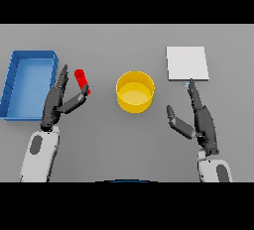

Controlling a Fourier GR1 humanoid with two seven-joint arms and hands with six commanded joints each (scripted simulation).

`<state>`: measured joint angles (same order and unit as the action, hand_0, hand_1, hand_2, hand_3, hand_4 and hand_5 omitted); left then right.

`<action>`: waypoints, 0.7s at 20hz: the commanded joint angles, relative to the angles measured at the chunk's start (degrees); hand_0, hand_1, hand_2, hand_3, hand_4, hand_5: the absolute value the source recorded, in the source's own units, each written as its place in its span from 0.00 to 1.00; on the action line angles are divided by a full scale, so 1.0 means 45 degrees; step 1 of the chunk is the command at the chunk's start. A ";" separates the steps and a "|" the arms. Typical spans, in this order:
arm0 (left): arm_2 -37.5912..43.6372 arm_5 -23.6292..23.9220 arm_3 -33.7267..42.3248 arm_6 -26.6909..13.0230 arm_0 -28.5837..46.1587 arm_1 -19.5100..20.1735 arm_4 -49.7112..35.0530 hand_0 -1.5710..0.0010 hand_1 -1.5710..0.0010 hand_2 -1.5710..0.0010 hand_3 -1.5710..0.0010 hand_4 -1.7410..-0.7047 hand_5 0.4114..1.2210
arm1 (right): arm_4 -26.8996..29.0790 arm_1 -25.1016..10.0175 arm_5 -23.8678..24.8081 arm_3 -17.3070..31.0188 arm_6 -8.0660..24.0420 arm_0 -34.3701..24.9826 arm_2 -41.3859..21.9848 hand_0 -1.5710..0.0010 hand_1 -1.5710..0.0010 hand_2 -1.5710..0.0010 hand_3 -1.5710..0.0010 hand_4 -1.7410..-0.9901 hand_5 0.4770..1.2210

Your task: Pick up the red beaker and tilt it to pour out 1 green nut into yellow bowl. Pick up the yellow bowl and place it on the metallic measuring scale.

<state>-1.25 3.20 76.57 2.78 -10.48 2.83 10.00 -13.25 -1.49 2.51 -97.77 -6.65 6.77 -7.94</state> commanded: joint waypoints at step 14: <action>0.0719 0.0945 -0.5050 0.2137 -0.3612 -0.0286 0.0586 1.00 1.00 1.00 1.00 0.46 0.33 | 0.0083 -0.0115 -0.0081 -0.0183 0.0130 0.0039 0.0067 1.00 1.00 1.00 1.00 0.63 0.29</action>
<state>1.97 7.43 53.85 12.28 -26.77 1.50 12.63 -12.88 -2.01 2.15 -98.59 -6.02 6.94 -7.64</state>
